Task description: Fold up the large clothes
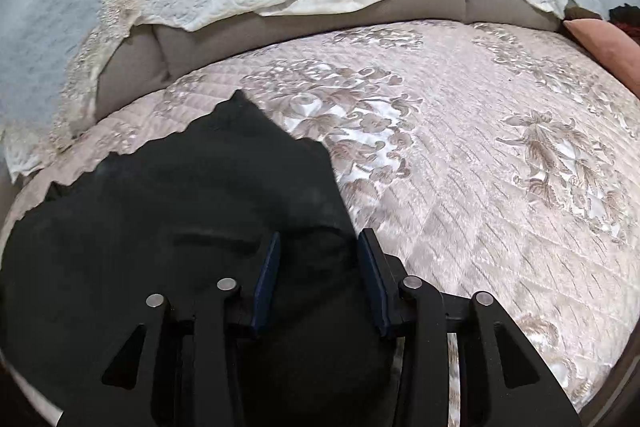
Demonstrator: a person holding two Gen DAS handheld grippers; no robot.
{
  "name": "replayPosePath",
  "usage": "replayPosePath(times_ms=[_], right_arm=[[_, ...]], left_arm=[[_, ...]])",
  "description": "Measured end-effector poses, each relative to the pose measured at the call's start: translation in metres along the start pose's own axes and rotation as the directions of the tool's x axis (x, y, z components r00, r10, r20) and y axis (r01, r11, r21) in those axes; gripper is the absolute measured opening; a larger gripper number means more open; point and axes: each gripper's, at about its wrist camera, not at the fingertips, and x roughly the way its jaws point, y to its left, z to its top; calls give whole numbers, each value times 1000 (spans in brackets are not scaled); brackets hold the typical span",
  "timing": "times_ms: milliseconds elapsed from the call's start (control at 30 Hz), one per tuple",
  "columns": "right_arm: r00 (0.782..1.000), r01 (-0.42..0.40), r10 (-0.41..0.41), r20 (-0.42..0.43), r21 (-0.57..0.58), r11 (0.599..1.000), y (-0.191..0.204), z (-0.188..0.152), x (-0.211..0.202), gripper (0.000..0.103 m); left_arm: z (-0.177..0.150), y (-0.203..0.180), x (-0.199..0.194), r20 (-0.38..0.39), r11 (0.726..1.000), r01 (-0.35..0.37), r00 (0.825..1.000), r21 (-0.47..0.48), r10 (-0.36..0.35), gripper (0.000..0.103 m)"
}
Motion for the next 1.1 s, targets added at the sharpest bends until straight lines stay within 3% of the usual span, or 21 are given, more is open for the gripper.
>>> replayPosePath(times_ms=[67,233,333,433,500,633,700,767,900,1000,1100], right_arm=[[1000,25,-25,-19,-3,1000,3,6,-11,42],[998,14,-12,54,-51,999,13,-9,-71,42],[1000,5,-6,-12,-92,996,22,-24,-70,42],[996,37,-48,-78,-132,991,29,-30,-52,42],[997,50,-58,-59,-140,989,36,-25,-59,42],[998,-64,66,4,-189,980,71,-26,-96,42],[992,-112,120,22,-224,968,92,-32,-108,43],[980,-192,199,4,-256,948,119,-43,-115,43],[942,-330,331,-60,-354,875,177,-66,-114,43],[921,-383,376,-98,-397,834,209,-77,-106,39],[917,-396,379,-127,-419,817,230,-83,-92,36]], left_arm=[[2,-5,-9,-5,1000,-15,1000,1,15,40],[4,6,-43,42,999,-12,999,-31,13,40],[-7,20,-42,6,998,-12,1000,-58,12,41],[-18,24,-26,-38,999,-38,999,-20,37,41],[-16,23,-28,-41,999,-38,998,-29,37,41],[-8,28,-56,-11,997,0,1000,-82,-1,41],[-9,32,-73,26,996,6,1000,-89,-4,47],[-11,38,-80,40,994,-16,999,-105,20,51],[-19,53,-69,-18,987,-41,999,-155,39,52],[-26,61,-63,-48,979,-15,999,-205,6,51],[-32,65,-63,-50,970,21,998,-242,-34,52]])
